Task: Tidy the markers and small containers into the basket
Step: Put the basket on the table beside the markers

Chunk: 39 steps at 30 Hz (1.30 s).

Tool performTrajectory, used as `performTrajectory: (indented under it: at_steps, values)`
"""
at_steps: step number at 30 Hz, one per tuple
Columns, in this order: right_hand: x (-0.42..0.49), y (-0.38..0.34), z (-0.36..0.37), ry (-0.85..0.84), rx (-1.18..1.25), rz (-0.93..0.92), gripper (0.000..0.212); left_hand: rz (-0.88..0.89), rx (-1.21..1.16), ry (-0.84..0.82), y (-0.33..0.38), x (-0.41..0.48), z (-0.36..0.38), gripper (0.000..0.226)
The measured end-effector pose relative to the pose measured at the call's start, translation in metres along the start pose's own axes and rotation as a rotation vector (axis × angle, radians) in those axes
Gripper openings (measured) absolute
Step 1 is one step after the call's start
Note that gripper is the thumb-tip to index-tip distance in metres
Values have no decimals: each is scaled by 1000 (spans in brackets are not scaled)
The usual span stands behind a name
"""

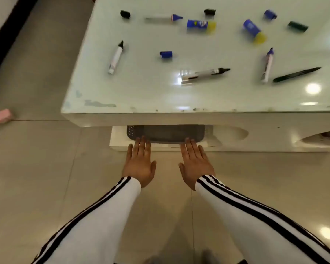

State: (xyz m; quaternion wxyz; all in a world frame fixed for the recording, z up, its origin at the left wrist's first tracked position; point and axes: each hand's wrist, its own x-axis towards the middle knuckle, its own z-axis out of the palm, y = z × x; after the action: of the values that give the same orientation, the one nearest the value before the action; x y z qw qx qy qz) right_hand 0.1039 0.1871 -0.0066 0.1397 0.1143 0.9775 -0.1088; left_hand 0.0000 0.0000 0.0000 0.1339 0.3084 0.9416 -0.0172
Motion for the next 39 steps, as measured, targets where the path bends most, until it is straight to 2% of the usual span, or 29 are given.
performTrajectory:
  at_steps: [2,9,14,19,21,24,30,35,39]
  values:
    - [28,5,24,3,-59,24,69,-7,43,66,-9,30,27,73]
    - [93,20,48,28,-146,3,73,6,77,101,-21,97,70,63]
    - [84,23,39,-27,-137,-36,66,10,41,47,-18,81,71,69]
    - [42,16,18,-92,-115,-73,68,36,23,-5,-12,44,48,78]
    - [17,7,-3,-114,-101,-75,67,31,11,-70,-7,18,25,70]
    - [-33,-9,-42,-166,-68,-67,63,17,1,-167,5,-32,-20,70]
    - [-151,-47,-154,-310,-25,-33,59,-17,3,-344,37,-149,-139,58]
    - [-245,-71,-257,-379,1,10,59,45,-16,-373,59,-228,-253,54]
    - [-297,-72,-344,-366,3,81,61,125,-14,-362,87,-253,-343,53]
